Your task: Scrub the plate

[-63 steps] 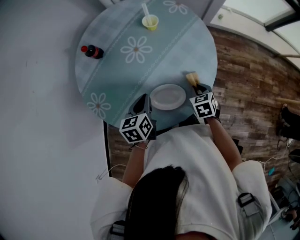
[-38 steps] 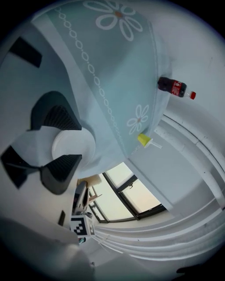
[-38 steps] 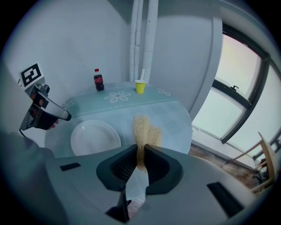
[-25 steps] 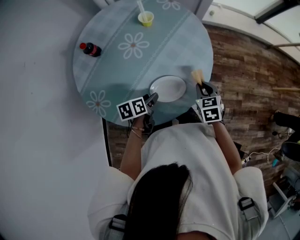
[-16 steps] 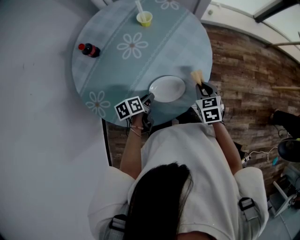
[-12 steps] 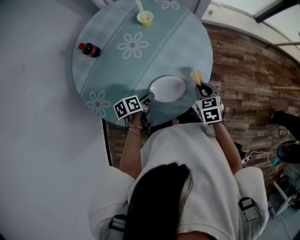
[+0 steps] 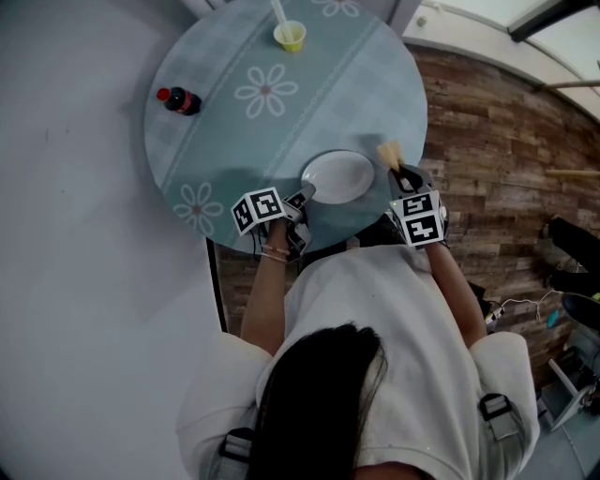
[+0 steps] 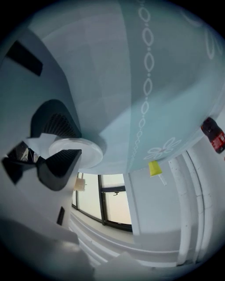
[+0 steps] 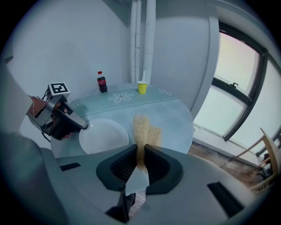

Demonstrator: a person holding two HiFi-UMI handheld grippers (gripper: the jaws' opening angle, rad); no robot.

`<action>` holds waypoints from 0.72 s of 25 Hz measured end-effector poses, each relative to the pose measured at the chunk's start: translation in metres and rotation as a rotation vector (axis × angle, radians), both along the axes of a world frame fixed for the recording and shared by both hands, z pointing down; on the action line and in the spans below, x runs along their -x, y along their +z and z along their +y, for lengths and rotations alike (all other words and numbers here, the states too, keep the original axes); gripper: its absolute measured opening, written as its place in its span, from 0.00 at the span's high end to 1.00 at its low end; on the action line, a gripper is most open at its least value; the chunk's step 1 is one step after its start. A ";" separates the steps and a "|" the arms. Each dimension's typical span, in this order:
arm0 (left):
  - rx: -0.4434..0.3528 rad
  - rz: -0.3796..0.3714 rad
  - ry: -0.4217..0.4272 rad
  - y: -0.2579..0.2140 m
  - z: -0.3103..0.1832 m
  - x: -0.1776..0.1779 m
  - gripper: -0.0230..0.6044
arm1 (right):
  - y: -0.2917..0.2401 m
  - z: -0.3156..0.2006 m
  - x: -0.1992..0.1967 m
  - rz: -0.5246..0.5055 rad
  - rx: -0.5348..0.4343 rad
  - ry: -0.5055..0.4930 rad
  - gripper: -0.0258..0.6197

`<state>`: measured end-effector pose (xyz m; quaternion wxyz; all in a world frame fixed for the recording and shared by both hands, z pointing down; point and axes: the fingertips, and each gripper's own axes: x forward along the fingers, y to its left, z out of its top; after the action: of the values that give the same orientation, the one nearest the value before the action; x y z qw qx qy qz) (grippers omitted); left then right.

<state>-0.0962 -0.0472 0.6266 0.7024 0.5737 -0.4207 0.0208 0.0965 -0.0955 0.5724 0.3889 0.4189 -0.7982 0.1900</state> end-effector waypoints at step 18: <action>0.006 -0.134 -0.077 0.004 -0.001 0.001 0.89 | 0.028 0.012 0.045 0.170 0.015 -0.199 0.87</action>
<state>-0.0976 -0.0483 0.6308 0.6746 0.5524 -0.4886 0.0332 0.0512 -0.0833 0.6001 0.4751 0.3494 -0.7986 0.1204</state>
